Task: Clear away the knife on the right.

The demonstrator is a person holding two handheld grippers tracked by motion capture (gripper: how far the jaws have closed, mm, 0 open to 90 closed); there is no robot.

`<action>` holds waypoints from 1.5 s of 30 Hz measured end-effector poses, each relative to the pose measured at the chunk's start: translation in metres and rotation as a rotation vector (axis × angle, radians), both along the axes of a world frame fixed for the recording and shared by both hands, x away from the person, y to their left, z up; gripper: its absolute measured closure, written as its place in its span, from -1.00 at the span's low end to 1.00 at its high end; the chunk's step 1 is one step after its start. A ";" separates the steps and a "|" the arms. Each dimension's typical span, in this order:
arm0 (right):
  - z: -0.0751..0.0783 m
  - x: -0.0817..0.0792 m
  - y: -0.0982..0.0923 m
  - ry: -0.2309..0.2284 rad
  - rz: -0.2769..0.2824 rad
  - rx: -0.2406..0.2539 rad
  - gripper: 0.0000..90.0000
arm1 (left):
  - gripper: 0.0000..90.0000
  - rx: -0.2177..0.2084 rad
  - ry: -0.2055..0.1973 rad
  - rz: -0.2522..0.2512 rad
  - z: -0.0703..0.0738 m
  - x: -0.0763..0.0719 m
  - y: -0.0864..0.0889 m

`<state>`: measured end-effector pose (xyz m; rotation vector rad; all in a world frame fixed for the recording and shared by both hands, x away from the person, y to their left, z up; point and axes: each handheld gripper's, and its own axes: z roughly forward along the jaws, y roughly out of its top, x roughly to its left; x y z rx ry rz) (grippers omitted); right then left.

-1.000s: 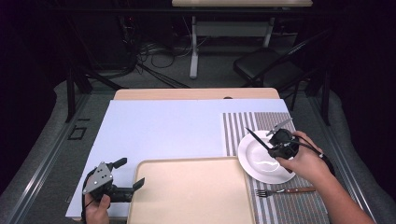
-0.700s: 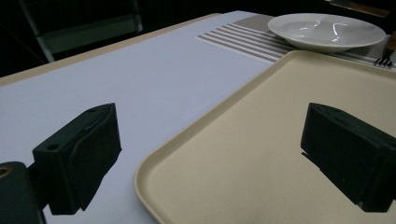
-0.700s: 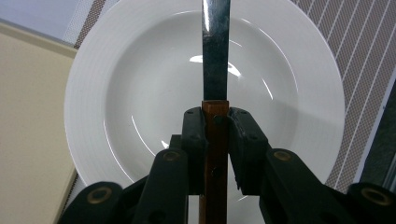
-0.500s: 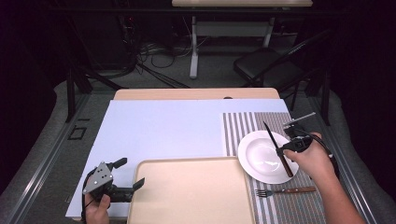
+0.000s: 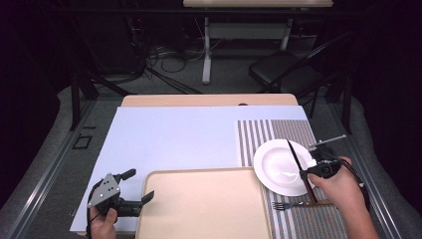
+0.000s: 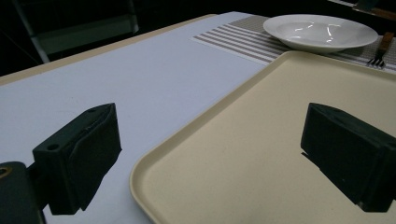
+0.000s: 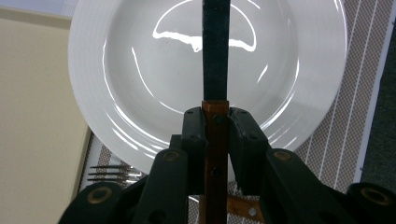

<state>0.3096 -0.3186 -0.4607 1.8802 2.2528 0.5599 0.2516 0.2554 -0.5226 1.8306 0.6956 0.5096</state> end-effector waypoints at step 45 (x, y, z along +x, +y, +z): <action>-0.056 -0.051 0.138 0.129 0.233 0.077 0.71 | -0.89 -0.010 -0.003 -0.008 0.001 -0.001 -0.002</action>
